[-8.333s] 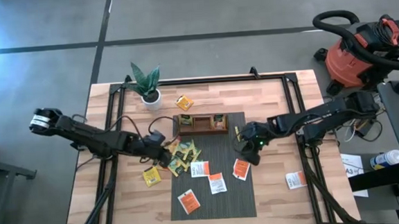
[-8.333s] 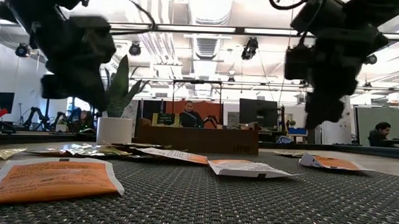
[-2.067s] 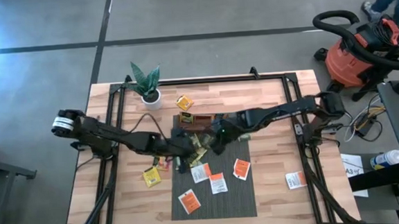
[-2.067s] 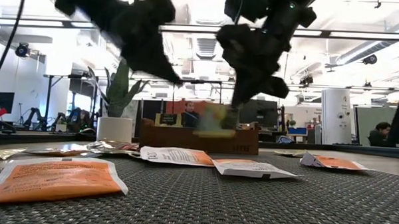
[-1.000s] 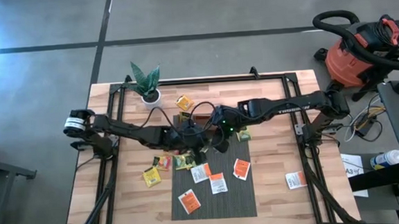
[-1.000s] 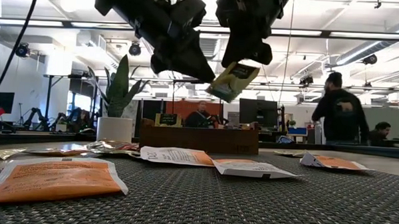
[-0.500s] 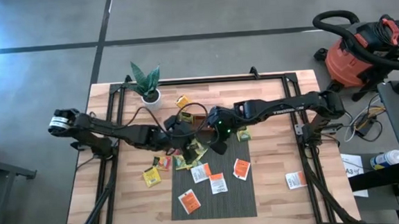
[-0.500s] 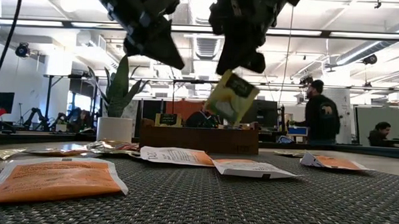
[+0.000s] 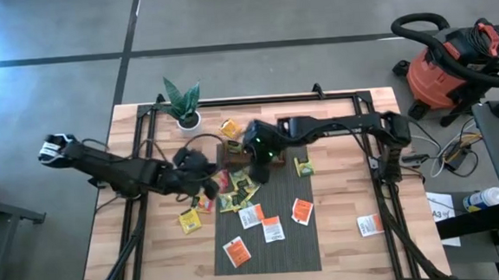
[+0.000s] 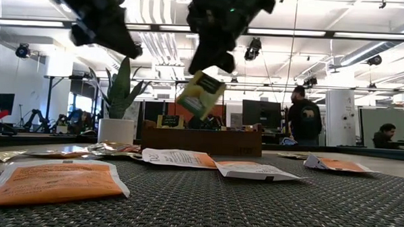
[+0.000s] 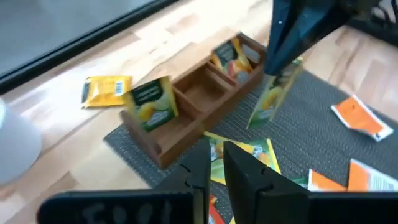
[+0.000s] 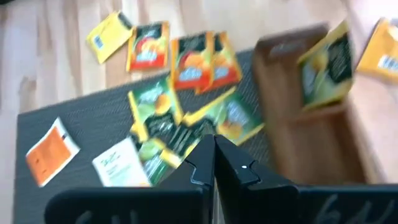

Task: Pick & Place Tea
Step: Put the yellow tea bag into the left compartment of the wooden organizer

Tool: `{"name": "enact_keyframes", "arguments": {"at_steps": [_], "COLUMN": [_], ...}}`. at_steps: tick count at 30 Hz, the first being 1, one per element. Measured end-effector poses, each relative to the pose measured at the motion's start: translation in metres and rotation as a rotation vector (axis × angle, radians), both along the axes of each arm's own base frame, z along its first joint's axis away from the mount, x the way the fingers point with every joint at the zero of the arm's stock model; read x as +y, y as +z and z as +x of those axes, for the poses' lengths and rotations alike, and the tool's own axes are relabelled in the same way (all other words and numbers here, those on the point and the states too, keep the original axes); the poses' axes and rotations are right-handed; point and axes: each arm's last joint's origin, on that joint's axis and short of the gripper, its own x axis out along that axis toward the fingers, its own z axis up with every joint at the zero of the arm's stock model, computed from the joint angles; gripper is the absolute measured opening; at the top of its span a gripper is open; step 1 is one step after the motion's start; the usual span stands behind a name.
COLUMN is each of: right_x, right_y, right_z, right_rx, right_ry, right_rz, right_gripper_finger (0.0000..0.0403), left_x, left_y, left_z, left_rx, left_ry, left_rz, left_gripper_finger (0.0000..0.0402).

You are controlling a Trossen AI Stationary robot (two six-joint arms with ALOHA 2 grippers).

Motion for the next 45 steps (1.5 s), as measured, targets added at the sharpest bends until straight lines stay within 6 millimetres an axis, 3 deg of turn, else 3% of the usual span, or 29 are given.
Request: {"name": "enact_keyframes", "arguments": {"at_steps": [6, 14, 20, 31, 37, 42, 45], "right_x": [-0.03, -0.058, -0.068, -0.072, -0.056, -0.02, 0.01], "right_y": [-0.002, 0.0, -0.007, -0.015, 0.003, -0.001, 0.01], "right_z": [0.029, 0.064, 0.074, 0.081, 0.068, 0.06, 0.061], "right_rx": [0.028, 0.085, 0.178, 0.167, 0.218, 0.355, 0.29], "right_ry": [0.064, 0.132, 0.141, 0.092, 0.084, 0.173, 0.235], "right_rz": [-0.049, -0.117, -0.159, -0.136, -0.1, -0.077, -0.109], "right_gripper_finger": [0.0008, 0.0008, 0.0008, 0.0008, 0.0008, 0.0008, 0.0008], "left_x": [-0.002, -0.009, -0.015, -0.016, -0.015, -0.015, -0.017], "left_y": [-0.004, -0.017, -0.022, -0.025, -0.034, -0.046, -0.044], "left_z": [-0.021, -0.03, -0.033, -0.035, -0.038, -0.04, -0.037], "left_rx": [-0.084, -0.089, -0.084, -0.076, -0.046, -0.037, -0.059], "left_ry": [0.049, 0.051, 0.037, 0.045, 0.042, 0.045, 0.021], "left_rz": [-0.044, -0.075, -0.065, -0.031, -0.029, -0.074, -0.064], "left_gripper_finger": [0.0039, 0.0039, 0.0039, 0.0039, 0.0039, 0.0039, 0.0039]}}
